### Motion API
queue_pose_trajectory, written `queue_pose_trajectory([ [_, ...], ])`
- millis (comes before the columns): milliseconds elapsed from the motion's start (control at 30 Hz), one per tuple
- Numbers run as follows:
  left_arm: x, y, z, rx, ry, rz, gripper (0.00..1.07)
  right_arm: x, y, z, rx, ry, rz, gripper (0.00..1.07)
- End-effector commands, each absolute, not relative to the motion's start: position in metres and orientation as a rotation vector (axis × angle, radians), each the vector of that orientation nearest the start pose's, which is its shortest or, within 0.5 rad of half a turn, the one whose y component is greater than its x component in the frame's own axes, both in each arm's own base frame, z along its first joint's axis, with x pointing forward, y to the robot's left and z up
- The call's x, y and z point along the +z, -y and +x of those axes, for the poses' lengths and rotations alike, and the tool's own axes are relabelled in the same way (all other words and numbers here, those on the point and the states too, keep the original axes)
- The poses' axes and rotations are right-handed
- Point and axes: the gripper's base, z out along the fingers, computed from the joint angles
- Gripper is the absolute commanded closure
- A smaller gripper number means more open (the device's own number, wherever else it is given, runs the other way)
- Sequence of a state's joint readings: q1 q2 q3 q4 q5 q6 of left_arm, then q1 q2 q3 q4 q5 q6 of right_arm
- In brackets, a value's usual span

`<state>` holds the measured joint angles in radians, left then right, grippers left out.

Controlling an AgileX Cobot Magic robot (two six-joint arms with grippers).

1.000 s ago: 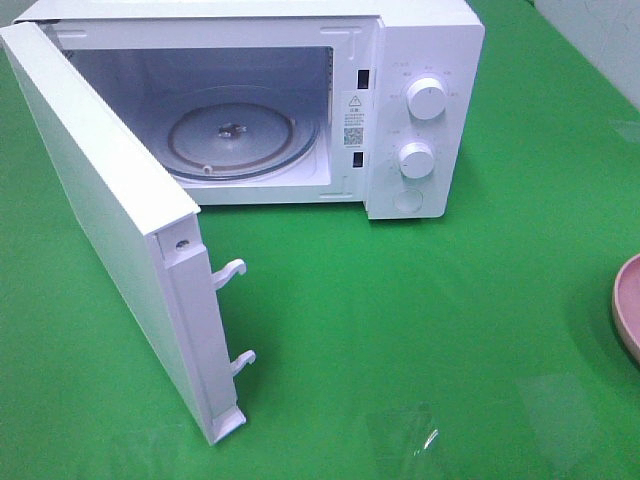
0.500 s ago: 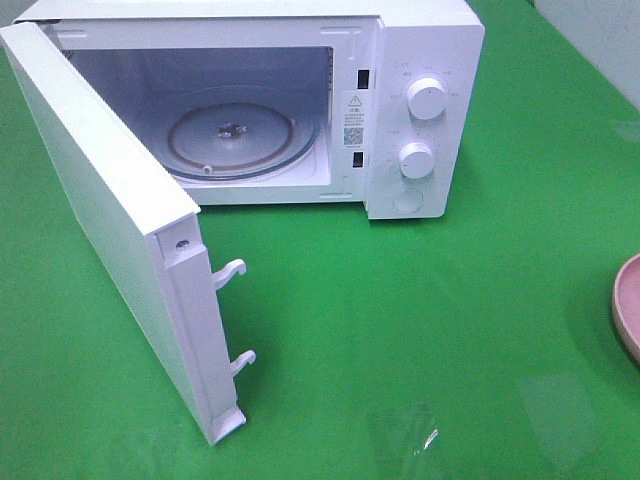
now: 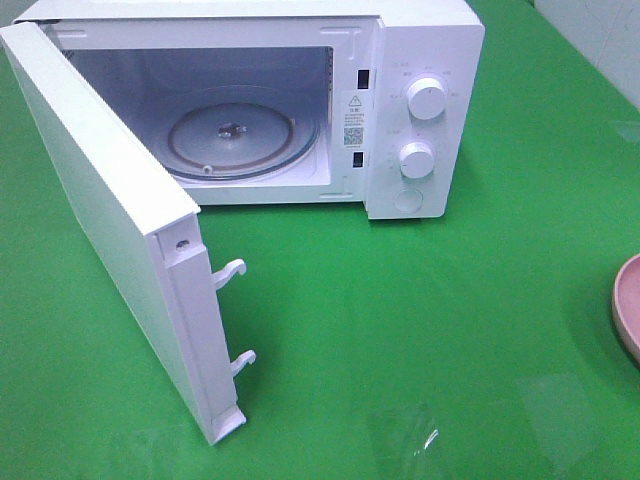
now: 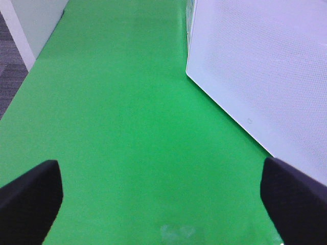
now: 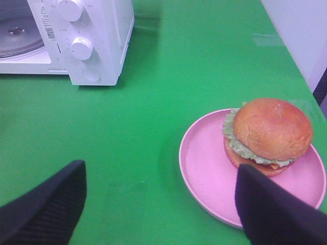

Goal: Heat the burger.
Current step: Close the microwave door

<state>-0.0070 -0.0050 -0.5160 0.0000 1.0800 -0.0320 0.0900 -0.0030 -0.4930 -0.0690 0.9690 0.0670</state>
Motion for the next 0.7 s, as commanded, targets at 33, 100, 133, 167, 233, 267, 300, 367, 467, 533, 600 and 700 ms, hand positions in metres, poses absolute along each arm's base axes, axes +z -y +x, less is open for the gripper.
queue_pose_trajectory([
  [33, 0.2812, -0.0005, -0.0086, -0.014, -2.023, -0.026, 0.06, 0.2831, 0.0052, -0.0049, 0.022, -1.922, -0.024, 0.31],
  [100, 0.2812, -0.0005, -0.0086, -0.014, -2.023, -0.026, 0.06, 0.2831, 0.0052, -0.0049, 0.022, -1.922, -0.024, 0.31],
  [133, 0.2812, -0.0005, -0.0086, -0.014, -2.023, -0.026, 0.06, 0.2831, 0.0052, -0.0049, 0.022, -1.922, -0.024, 0.31],
  [167, 0.2812, -0.0005, -0.0086, -0.014, -2.023, -0.026, 0.06, 0.2831, 0.0052, -0.0049, 0.022, -1.922, -0.024, 0.31],
  [233, 0.2812, -0.0005, -0.0086, -0.014, -2.023, -0.026, 0.06, 0.2831, 0.0052, -0.0049, 0.022, -1.922, -0.024, 0.31],
  [267, 0.2812, -0.0005, -0.0086, -0.014, -2.023, -0.026, 0.06, 0.2831, 0.0052, -0.0049, 0.022, -1.922, -0.024, 0.31],
  [300, 0.2812, -0.0005, -0.0086, -0.014, -2.023, -0.026, 0.06, 0.2831, 0.0052, -0.0049, 0.022, -1.922, -0.024, 0.31],
  [367, 0.2812, -0.0005, -0.0086, -0.014, -2.023, -0.026, 0.06, 0.2831, 0.0052, -0.0049, 0.022, -1.922, -0.024, 0.31],
  [467, 0.2812, -0.0005, -0.0086, -0.014, -2.023, -0.026, 0.06, 0.2831, 0.0052, -0.0049, 0.022, -1.922, -0.024, 0.31],
  [533, 0.2812, -0.0005, -0.0086, -0.014, -2.023, -0.026, 0.06, 0.2831, 0.0052, -0.0049, 0.022, -1.922, -0.024, 0.31],
  [600, 0.2812, -0.0005, -0.0086, -0.014, -2.023, -0.026, 0.06, 0.2831, 0.0052, -0.0049, 0.022, -1.922, -0.024, 0.31],
  [700, 0.2812, -0.0005, -0.0086, -0.014, -2.023, -0.026, 0.06, 0.2831, 0.0052, -0.0049, 0.022, -1.922, -0.024, 0.31],
])
